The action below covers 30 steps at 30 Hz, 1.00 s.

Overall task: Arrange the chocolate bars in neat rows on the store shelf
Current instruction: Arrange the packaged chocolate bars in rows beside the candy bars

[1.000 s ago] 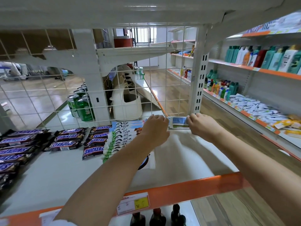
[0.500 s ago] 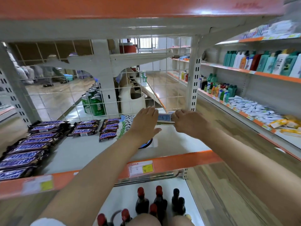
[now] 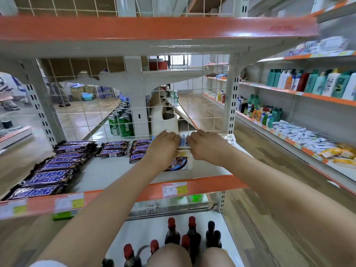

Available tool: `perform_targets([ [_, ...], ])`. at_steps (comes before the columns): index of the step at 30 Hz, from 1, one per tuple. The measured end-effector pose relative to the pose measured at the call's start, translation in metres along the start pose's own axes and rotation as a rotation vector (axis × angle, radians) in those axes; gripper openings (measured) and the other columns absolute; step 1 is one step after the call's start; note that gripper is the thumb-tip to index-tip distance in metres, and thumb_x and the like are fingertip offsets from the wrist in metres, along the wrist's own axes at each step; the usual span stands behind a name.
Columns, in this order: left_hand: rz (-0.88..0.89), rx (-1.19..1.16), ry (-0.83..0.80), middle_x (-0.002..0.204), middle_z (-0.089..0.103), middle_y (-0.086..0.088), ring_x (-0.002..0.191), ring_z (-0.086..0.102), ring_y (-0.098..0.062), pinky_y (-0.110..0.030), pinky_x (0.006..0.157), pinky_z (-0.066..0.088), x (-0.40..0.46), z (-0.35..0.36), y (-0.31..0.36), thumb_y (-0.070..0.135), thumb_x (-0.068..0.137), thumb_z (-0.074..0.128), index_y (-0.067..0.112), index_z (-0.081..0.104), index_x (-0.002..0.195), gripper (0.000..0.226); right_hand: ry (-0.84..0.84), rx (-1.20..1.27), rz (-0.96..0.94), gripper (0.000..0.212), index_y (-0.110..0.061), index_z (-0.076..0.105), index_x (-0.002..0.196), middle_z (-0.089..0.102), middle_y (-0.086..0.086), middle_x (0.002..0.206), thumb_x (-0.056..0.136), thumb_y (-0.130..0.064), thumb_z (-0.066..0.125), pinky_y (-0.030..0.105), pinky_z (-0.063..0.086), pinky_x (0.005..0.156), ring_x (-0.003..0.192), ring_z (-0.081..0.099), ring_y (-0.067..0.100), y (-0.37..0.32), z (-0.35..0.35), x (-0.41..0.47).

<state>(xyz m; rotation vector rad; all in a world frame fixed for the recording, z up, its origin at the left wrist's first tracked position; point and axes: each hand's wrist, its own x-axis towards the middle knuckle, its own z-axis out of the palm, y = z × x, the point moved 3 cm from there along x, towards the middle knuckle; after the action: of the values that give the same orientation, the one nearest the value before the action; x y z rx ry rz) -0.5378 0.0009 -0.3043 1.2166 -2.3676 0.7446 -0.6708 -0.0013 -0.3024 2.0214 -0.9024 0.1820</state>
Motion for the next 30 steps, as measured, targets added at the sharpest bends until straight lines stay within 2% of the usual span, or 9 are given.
perform_targets([
  [3, -0.076, -0.077, -0.040, 0.078, 0.065, -0.015, 0.072, 0.063, -0.035, -0.037, 0.066, 0.053, -0.007, 0.001, -0.005, 0.010, 0.055, 0.086, -0.001, 0.065, 0.083, 0.037, 0.068, 0.094, 0.041, 0.031, -0.008, 0.071, 0.085, 0.065, 0.004, 0.070, 0.065, -0.033, 0.073, 0.022, 0.047, 0.049, 0.058, 0.063, 0.021, 0.006, -0.002, -0.002],
  [6, -0.150, -0.138, -0.006, 0.112, 0.060, -0.014, 0.107, 0.052, -0.033, -0.038, 0.092, 0.041, -0.011, 0.000, -0.013, 0.016, 0.084, 0.064, 0.002, 0.057, 0.113, 0.033, 0.021, 0.166, 0.104, 0.060, -0.005, 0.066, 0.108, 0.069, 0.009, 0.097, 0.064, -0.043, 0.081, 0.029, 0.054, 0.064, 0.078, 0.068, 0.025, 0.019, -0.009, -0.010],
  [8, -0.174, -0.167, -0.006, 0.120, 0.057, -0.011, 0.114, 0.048, -0.030, -0.035, 0.098, 0.035, -0.017, 0.000, -0.017, 0.020, 0.088, 0.059, 0.004, 0.053, 0.122, 0.038, -0.100, 0.203, 0.142, 0.063, -0.006, 0.051, 0.129, 0.058, 0.010, 0.124, 0.083, -0.046, 0.065, 0.035, 0.049, 0.084, 0.105, 0.060, 0.028, 0.024, -0.009, -0.018],
  [10, -0.175, -0.174, 0.002, 0.120, 0.057, -0.011, 0.113, 0.048, -0.029, -0.034, 0.098, 0.035, -0.021, 0.001, -0.018, 0.020, 0.088, 0.060, 0.004, 0.053, 0.124, 0.039, -0.187, 0.239, 0.165, 0.057, -0.009, 0.040, 0.136, 0.049, 0.009, 0.133, 0.094, -0.046, 0.046, 0.037, 0.040, 0.095, 0.117, 0.051, 0.028, 0.023, -0.007, -0.024],
  [16, -0.155, -0.163, 0.002, 0.124, 0.057, -0.013, 0.117, 0.050, -0.031, -0.035, 0.110, 0.026, -0.024, 0.003, -0.013, 0.016, 0.087, 0.061, 0.001, 0.053, 0.125, 0.042, -0.237, 0.311, 0.222, 0.057, -0.013, 0.041, 0.135, 0.050, 0.006, 0.131, 0.092, -0.050, 0.046, 0.034, 0.037, 0.096, 0.117, 0.049, 0.025, 0.019, -0.005, -0.028],
  [20, -0.154, -0.148, 0.068, 0.115, 0.062, -0.017, 0.109, 0.056, -0.035, -0.041, 0.105, 0.035, -0.025, 0.001, -0.014, 0.010, 0.082, 0.067, -0.002, 0.057, 0.119, 0.040, -0.206, 0.940, 0.603, 0.060, -0.015, 0.048, 0.133, 0.051, 0.001, 0.132, 0.084, -0.047, 0.063, 0.029, 0.042, 0.093, 0.115, 0.051, 0.019, 0.026, -0.008, -0.033],
  [23, -0.149, -0.126, 0.076, 0.108, 0.065, -0.016, 0.101, 0.059, -0.035, -0.042, 0.094, 0.045, -0.027, -0.003, -0.015, 0.009, 0.076, 0.072, -0.002, 0.061, 0.112, 0.039, -0.196, 1.331, 0.857, 0.038, -0.006, 0.062, 0.113, 0.063, 0.010, 0.106, 0.087, -0.033, 0.064, 0.027, 0.046, 0.076, 0.088, 0.056, 0.017, 0.032, -0.005, -0.032],
  [27, -0.058, -0.072, 0.181, 0.084, 0.069, -0.011, 0.074, 0.068, -0.029, -0.041, 0.070, 0.056, -0.030, -0.003, -0.014, 0.008, 0.045, 0.090, 0.000, 0.068, 0.090, 0.051, -0.270, 1.407, 0.854, 0.015, -0.005, 0.067, 0.095, 0.067, 0.013, 0.089, 0.087, -0.018, 0.066, 0.024, 0.051, 0.066, 0.071, 0.058, 0.019, 0.030, -0.006, -0.033],
  [30, -0.094, -0.134, 0.191, 0.095, 0.068, -0.017, 0.083, 0.067, -0.035, -0.046, 0.077, 0.054, -0.033, 0.006, -0.016, 0.006, 0.049, 0.090, -0.002, 0.066, 0.099, 0.057, -0.227, 1.327, 0.835, 0.015, -0.005, 0.067, 0.095, 0.064, 0.005, 0.079, 0.088, -0.018, 0.064, 0.021, 0.046, 0.061, 0.063, 0.054, 0.012, 0.028, -0.010, -0.031],
])
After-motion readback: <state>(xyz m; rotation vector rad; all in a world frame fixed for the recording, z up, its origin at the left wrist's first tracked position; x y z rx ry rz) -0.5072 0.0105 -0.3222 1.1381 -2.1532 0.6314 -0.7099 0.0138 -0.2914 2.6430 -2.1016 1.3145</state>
